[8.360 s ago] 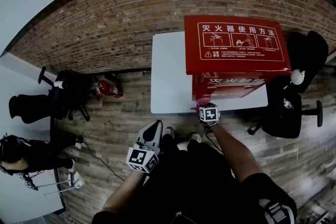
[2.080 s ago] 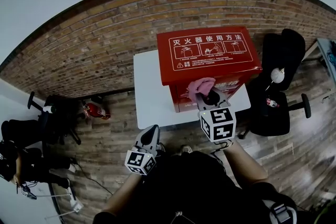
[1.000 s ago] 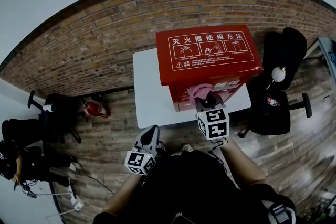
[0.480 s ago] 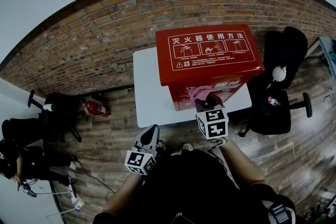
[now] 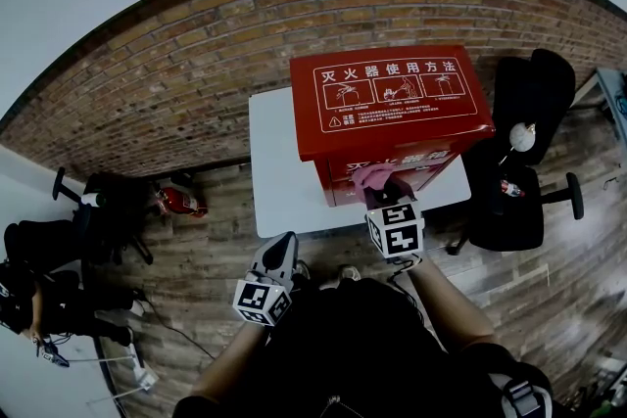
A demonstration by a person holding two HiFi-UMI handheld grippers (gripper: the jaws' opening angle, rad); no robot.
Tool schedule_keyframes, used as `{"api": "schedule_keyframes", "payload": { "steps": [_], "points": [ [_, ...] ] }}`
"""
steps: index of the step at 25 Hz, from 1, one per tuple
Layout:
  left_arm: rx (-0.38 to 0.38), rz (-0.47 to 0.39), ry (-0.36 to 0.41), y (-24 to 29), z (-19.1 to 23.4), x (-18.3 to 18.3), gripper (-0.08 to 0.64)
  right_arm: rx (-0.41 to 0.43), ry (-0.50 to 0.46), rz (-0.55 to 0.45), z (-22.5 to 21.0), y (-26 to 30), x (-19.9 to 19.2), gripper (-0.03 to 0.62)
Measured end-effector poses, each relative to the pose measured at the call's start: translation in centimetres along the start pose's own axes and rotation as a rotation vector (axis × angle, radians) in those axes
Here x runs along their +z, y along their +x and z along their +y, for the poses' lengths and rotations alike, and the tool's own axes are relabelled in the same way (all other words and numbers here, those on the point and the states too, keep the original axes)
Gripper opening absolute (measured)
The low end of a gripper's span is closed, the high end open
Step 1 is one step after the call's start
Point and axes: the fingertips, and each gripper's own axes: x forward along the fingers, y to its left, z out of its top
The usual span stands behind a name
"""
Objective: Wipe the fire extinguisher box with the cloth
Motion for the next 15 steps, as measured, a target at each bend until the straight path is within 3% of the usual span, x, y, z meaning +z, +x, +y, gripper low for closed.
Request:
{"api": "schedule_keyframes", "payload": {
  "steps": [15],
  "points": [
    [0.001, 0.008, 0.010, -0.1, 0.1, 0.0, 0.023, -0.007, -0.002, 0.048, -0.4, 1.9, -2.8, 0.084]
  ]
}}
